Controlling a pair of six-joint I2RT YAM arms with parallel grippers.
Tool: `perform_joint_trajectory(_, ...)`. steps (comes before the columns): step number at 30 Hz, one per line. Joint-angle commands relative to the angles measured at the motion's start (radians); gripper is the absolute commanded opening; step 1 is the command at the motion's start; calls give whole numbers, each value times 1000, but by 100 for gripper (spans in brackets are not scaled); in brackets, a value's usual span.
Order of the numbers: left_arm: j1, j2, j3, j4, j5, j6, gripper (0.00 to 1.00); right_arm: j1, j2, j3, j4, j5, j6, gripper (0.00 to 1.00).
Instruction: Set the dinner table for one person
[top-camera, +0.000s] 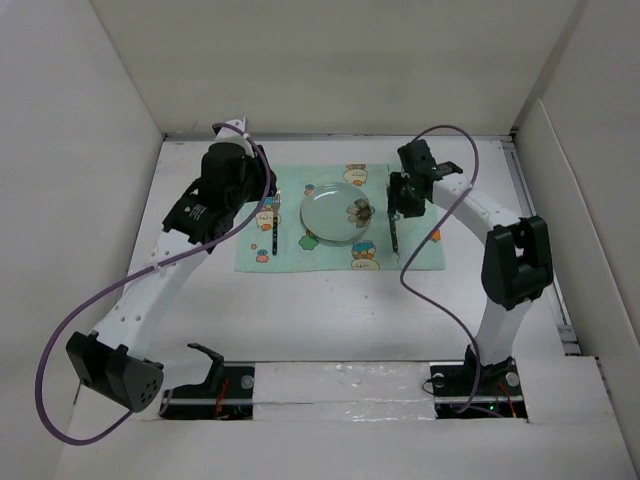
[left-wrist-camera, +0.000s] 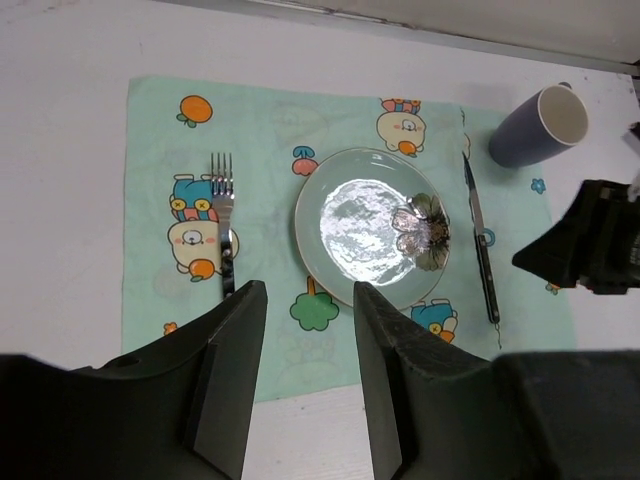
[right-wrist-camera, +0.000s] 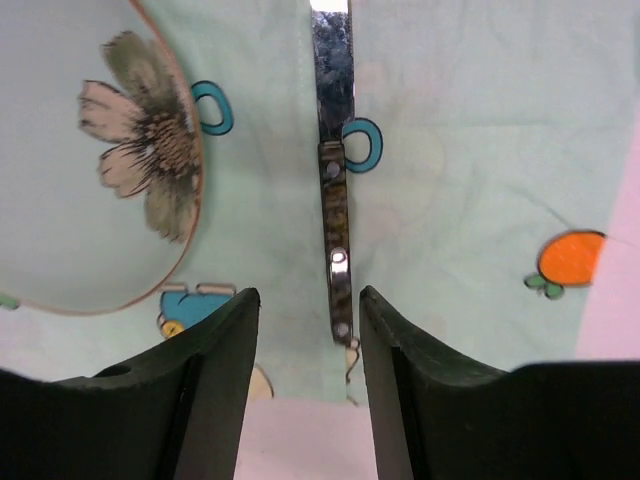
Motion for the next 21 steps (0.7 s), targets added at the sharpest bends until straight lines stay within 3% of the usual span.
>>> perform_joint_trajectory(1, -4, -3, 78, 18, -1, 14, 37, 11, -169, 77, -62, 12, 0, 50)
perform_joint_trajectory(2, -4, -4, 91, 15, 3, 12, 38, 12, -205, 105, -65, 12, 0, 45)
perform_joint_trajectory(4, -4, -1, 142, 13, 17, 0, 40, 12, -337, 137, -50, -9, -4, 24)
perform_joint_trajectory(5, -4, 2, 166, 7, 20, -6, 40, 12, -391, 146, -30, -15, 3, 5)
perform_joint_trajectory(6, -4, 2, 223, 3, 25, -11, 41, 12, -451, 148, 38, -22, 9, 0)
perform_joint_trajectory(10, -4, -35, 361, -2, -20, -32, 45, 12, -789, 7, 333, 64, 61, 0)
perform_joint_trajectory(11, -4, -70, 377, 7, -40, -32, 46, 1, -912, -25, 382, 96, 100, 11)
perform_joint_trajectory(14, -4, -164, 386, 74, -105, -17, 51, -10, -1043, -94, 470, 208, 156, 29)
perform_joint_trajectory(19, -4, -251, 288, 121, -158, 12, 53, -61, -999, -51, 318, 172, 164, 50)
perform_joint_trajectory(21, -4, -244, 265, 72, -155, -11, 62, -73, -962, -47, 263, 146, 180, 56)
